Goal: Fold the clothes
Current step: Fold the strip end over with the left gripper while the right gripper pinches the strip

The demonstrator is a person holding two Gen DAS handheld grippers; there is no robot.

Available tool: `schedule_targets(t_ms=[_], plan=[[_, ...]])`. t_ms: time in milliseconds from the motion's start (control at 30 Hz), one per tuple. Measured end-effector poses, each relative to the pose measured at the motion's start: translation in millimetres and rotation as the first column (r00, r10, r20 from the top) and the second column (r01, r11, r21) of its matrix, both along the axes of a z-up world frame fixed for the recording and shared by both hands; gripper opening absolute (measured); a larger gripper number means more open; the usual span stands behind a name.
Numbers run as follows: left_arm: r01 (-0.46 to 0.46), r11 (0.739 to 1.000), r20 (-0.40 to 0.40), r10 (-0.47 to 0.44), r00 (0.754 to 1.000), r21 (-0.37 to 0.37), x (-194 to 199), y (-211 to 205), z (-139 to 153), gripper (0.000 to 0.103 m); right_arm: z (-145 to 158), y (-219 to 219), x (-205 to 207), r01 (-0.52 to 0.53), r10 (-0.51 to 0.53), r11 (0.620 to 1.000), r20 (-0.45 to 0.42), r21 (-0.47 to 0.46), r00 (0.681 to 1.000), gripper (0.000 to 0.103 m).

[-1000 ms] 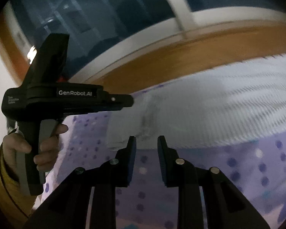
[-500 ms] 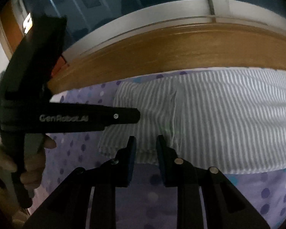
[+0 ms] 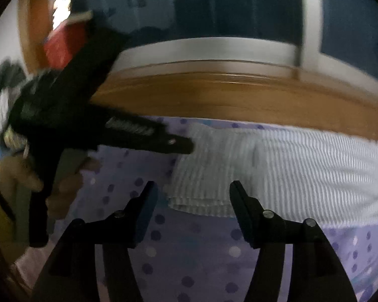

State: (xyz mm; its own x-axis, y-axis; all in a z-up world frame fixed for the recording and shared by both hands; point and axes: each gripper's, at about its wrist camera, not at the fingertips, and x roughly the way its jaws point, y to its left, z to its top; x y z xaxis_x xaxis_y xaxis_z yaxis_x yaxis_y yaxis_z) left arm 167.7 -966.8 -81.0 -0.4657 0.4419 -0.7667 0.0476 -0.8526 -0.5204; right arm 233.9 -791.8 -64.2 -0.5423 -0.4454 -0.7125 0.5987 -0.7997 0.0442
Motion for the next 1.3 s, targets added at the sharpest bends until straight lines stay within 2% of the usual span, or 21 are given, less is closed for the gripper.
schedule_targets(t_ms=[167,233,267,333,367,433,500,700,933,1067,1300], plan=[[0.017,0.999,0.012,-0.017,1.000,0.050,-17.4,4.8,-15.4,0.036,-22.5,-20.1,-1.2,-0.022,0.021,0.996,0.019,0.089,1.000,0.059],[0.015,0.998,0.011,-0.016,1.000,0.062,-19.7,6.5,-15.7,0.036,-32.2,-24.6,-4.3,-0.008,0.006,0.992,0.014,0.129,1.000,0.048],[0.014,0.998,0.014,-0.015,1.000,0.056,-21.6,8.6,-15.6,0.036,-34.4,-25.2,-4.0,0.004,-0.003,0.990,-0.009,0.142,1.000,0.046],[0.016,0.999,0.012,-0.017,1.000,0.036,-23.9,12.0,-15.1,0.036,-34.3,-24.0,-5.1,0.026,-0.023,0.988,-0.021,0.151,1.000,0.033],[0.014,1.000,0.011,-0.014,1.000,0.013,-24.4,13.8,-14.0,0.034,-33.9,-22.0,-6.2,0.035,-0.032,0.989,-0.020,0.146,0.999,0.030],[0.001,1.000,0.014,0.000,1.000,-0.029,-25.9,18.3,-11.9,0.020,-32.0,-14.5,-9.3,0.052,-0.052,0.992,-0.007,0.118,0.999,0.015],[-0.018,0.999,0.012,0.019,1.000,-0.046,-25.7,20.6,-7.2,0.015,-29.1,-4.2,-12.9,0.046,-0.048,0.997,0.032,0.056,0.998,0.011],[-0.081,0.994,-0.017,0.080,0.997,-0.074,-17.7,31.1,19.1,0.013,-13.0,38.1,-15.2,0.015,-0.003,0.987,0.079,-0.158,0.997,0.010],[-0.083,0.986,-0.062,0.074,0.995,-0.147,-25.0,78.4,54.8,0.013,4.1,103.6,-31.5,0.064,-0.002,0.926,0.167,-0.371,0.986,0.010],[-0.048,0.983,-0.069,0.037,0.997,-0.176,-41.6,114.0,62.1,0.013,4.6,136.8,-40.7,0.113,-0.032,0.901,0.194,-0.419,0.981,0.010],[0.039,0.976,-0.049,-0.051,0.998,-0.214,-68.4,173.7,53.5,0.013,-3.4,183.6,-52.0,0.209,-0.119,0.893,0.238,-0.398,0.964,0.010]])
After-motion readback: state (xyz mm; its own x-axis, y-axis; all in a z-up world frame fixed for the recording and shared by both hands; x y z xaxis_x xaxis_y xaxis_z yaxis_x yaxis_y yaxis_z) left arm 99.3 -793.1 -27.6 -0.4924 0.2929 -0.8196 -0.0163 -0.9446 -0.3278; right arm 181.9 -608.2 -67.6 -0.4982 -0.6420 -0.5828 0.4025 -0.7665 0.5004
